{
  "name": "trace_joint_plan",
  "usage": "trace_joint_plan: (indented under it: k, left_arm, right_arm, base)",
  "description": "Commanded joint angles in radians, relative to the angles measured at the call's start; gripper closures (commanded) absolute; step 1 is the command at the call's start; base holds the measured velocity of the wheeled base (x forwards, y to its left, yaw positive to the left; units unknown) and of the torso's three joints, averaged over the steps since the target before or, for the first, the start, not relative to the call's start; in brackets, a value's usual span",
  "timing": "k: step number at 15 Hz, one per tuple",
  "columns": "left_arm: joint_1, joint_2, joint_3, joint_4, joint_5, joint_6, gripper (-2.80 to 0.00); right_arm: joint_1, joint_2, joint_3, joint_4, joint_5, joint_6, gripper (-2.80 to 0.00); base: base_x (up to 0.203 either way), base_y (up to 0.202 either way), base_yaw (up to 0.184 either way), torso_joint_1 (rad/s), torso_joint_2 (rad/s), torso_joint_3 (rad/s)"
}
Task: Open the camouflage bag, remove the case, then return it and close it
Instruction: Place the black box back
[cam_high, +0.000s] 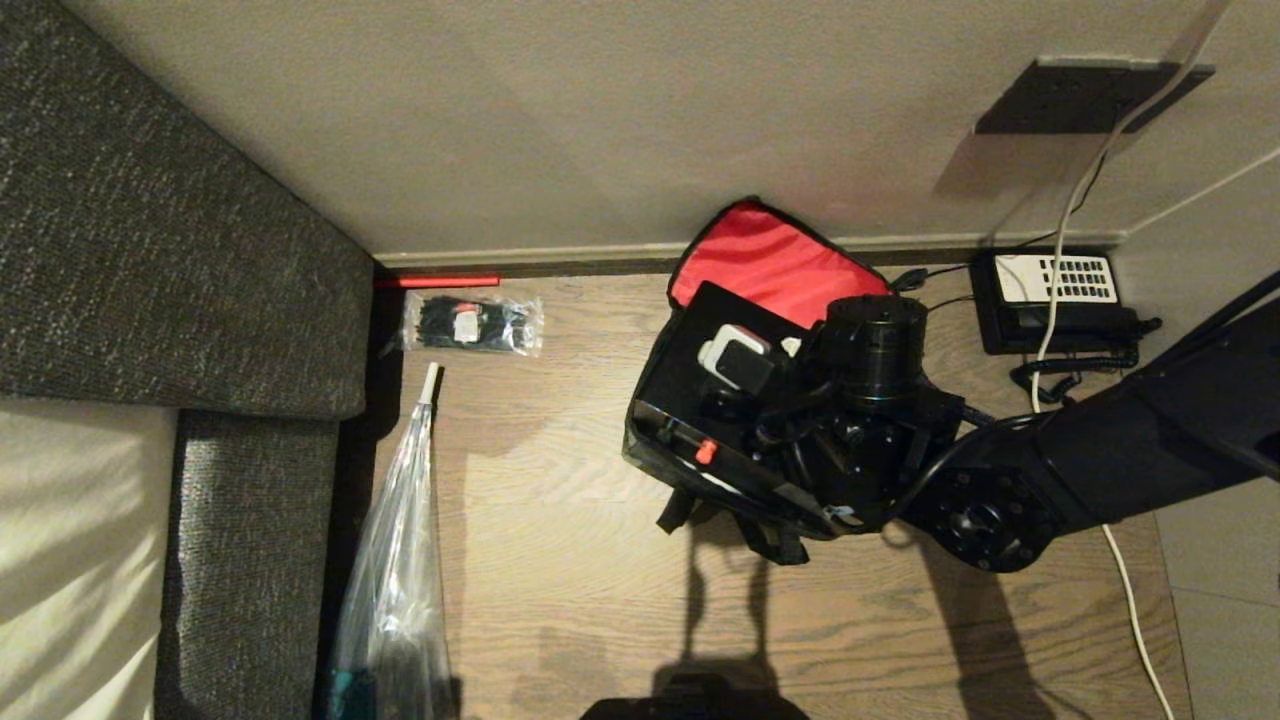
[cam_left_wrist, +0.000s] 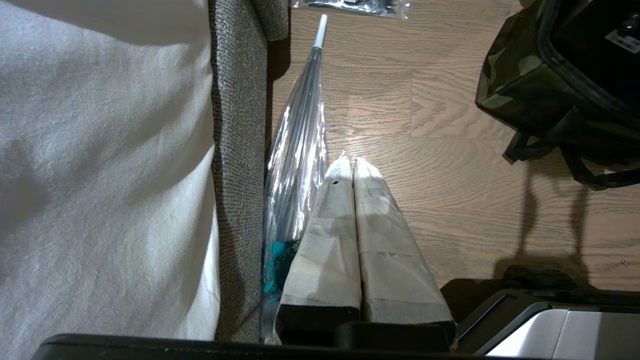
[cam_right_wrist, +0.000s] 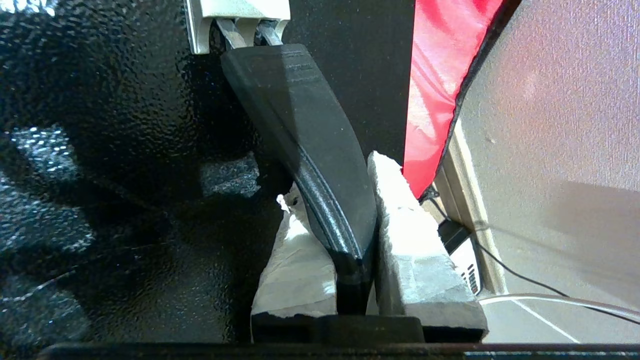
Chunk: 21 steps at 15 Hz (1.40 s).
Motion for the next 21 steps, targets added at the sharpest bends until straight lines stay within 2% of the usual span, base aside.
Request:
trace_joint_plan:
  k: [1,7,11,15,21]
  left_arm:
    - [0.0,-0.003,0.0,0.0,0.001,0.0,0.0]
    - [0.0,-0.004,0.0,0.0,0.001,-0.001,0.0]
    - [0.001,-0.003,0.0,0.0,0.001,-0.001,0.0]
    - [0.0,-0.005,0.0,0.0,0.001,-0.001,0.0]
    - [0.0,-0.004,0.0,0.0,0.001,0.0,0.0]
  right_arm:
    - [0.0,0.01,-0.023,0.001,-0.004,-0.008,0.0]
    - [0.0,0.018,-0.041,0.024,0.001,-0.01,0.0]
    - [0.0,0.095,-0.069,0.015,0.003,-0.006,0.0]
    - [0.0,0.175,-0.076,-0.101,0.003,-0.007,0.0]
    - [-0.01,0.165,-0.107,-0.069,0.001,-0.006,0.0]
  base:
    - [0.0,0.0,0.0,0.0,0.0,0.0]
    - [0.0,0.0,0.0,0.0,0.0,0.0]
    - [0.0,0.0,0.0,0.0,0.0,0.0]
    - [0.0,0.0,0.0,0.0,0.0,0.0]
    - [0.0,0.0,0.0,0.0,0.0,0.0]
